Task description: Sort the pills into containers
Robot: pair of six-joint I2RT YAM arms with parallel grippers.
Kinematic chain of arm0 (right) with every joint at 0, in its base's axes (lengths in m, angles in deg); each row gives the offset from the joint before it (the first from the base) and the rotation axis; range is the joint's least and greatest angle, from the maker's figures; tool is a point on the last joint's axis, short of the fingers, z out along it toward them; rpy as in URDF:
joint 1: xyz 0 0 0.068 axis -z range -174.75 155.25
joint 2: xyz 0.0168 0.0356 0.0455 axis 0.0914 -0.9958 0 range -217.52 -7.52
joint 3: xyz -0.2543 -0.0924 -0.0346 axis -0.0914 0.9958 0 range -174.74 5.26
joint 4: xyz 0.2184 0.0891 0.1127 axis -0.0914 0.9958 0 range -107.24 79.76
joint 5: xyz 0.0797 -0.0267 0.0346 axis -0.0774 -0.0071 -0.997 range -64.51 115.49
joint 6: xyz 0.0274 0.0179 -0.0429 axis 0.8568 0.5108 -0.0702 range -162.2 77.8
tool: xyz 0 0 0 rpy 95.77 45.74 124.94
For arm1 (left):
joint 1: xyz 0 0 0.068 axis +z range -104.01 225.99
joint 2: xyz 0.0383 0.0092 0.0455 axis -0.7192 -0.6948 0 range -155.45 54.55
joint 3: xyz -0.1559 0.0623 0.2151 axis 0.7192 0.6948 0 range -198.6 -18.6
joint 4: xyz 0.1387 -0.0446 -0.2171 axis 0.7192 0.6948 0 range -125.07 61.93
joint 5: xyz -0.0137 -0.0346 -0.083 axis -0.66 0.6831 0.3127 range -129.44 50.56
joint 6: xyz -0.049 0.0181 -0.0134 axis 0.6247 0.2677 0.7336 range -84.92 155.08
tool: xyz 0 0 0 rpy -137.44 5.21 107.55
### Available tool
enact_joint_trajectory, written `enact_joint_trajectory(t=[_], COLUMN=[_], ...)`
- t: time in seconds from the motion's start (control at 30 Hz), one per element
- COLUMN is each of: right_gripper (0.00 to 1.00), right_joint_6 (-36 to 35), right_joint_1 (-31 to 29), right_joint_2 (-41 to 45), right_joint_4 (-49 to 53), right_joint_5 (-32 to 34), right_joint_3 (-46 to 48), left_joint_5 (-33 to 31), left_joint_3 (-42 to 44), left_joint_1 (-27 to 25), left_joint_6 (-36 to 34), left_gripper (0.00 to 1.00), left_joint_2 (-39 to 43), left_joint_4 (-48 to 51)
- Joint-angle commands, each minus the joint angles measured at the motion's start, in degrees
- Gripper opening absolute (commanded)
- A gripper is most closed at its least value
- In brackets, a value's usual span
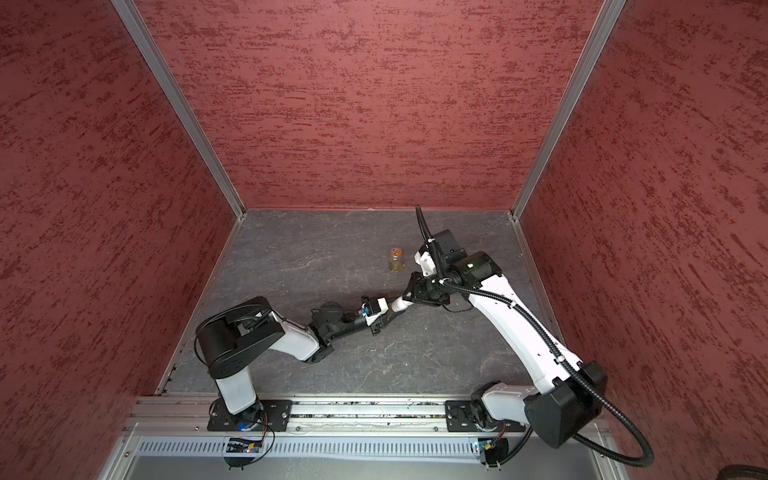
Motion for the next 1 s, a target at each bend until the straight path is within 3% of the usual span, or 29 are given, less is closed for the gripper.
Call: enact_joint_trajectory(t=[0.0, 0.4, 0.97], right_gripper=[0.30, 0.33, 0.50], right_joint_6=[5.87, 13.58, 13.88], right_joint_1=[-0.32, -0.13, -0.16], right_joint_2=[0.91, 1.69, 2.71], right_joint_4=[-2.29, 0.61, 0.13], right_joint_5=[-2.30, 4.30, 5.33], right_joint_3=[0.27, 0.46, 0.24], left_joint_5=[-2.77, -7.38, -6.22], left_joint_3=[-2.21, -2.80, -3.58], left_joint_1=[-1.92, -3.86, -3.37], left_joint_6=[-4.10, -9.56, -8.57], left_gripper=[0.00, 0.00, 0.00], left_joint_2=[0.78, -0.74, -2.32], left_joint_4=[-3.42, -3.54, -3.54])
